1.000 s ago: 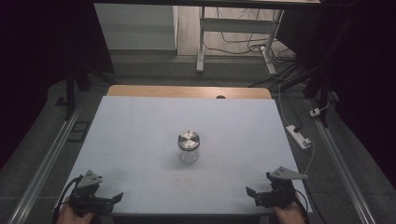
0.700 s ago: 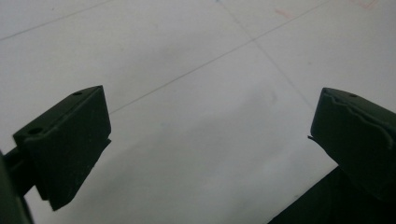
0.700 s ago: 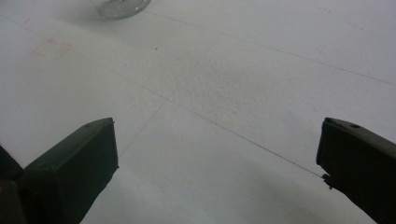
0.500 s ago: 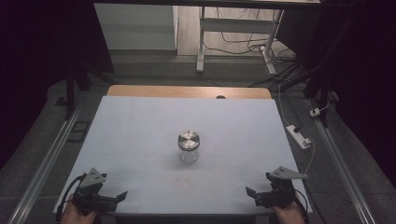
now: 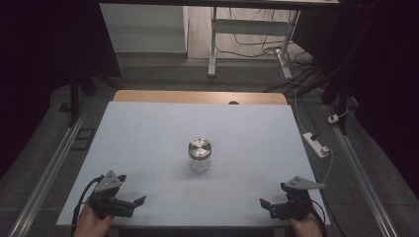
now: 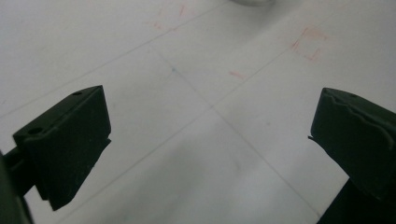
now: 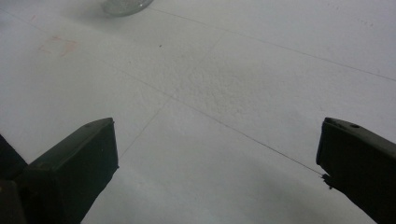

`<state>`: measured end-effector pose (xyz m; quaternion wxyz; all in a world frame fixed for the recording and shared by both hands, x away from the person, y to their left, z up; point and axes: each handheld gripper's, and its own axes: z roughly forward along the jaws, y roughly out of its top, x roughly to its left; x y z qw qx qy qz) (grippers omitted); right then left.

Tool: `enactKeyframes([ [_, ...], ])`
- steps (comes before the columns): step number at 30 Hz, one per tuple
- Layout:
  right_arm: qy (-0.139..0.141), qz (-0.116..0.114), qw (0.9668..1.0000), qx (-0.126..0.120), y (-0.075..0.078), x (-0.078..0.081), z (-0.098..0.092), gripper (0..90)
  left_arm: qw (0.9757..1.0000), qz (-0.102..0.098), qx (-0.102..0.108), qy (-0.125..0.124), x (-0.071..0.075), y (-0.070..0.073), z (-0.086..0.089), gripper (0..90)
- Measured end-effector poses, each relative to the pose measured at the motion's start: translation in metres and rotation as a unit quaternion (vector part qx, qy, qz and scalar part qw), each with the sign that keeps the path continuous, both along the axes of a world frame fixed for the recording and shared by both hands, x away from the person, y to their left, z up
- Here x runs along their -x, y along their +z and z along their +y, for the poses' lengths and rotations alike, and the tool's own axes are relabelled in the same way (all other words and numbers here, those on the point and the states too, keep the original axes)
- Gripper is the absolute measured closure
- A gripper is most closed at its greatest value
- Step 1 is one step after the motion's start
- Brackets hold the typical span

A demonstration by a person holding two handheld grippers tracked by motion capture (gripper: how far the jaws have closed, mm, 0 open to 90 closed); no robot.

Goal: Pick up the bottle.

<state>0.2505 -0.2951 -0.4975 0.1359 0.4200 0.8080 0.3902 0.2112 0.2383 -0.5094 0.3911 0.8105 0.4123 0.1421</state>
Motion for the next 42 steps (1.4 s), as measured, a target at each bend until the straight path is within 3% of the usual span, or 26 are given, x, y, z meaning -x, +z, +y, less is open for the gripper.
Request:
enactKeyframes([
  [9,0.002,0.000,1.0000,-0.001,0.000,0.000,0.000,0.0,0.9994,0.004,0.019,-0.028,-0.021,-0.004,-0.012,0.0],
  [21,0.000,0.001,1.0000,-0.002,0.000,0.000,0.000,0.0,0.9983,-0.001,0.010,-0.057,-0.051,-0.006,-0.039,0.0],
  [25,0.000,0.001,1.0000,-0.002,0.000,0.000,0.000,0.0,0.9977,0.013,0.021,-0.063,-0.063,-0.004,-0.049,0.0],
  [34,0.002,0.002,1.0000,0.000,0.000,0.000,0.000,0.0,0.9961,0.018,0.015,-0.085,-0.090,-0.003,-0.075,0.0],
  [42,0.003,0.003,1.0000,0.000,0.000,0.000,0.000,0.0,0.9934,0.011,0.005,-0.114,-0.114,-0.007,-0.100,0.0],
])
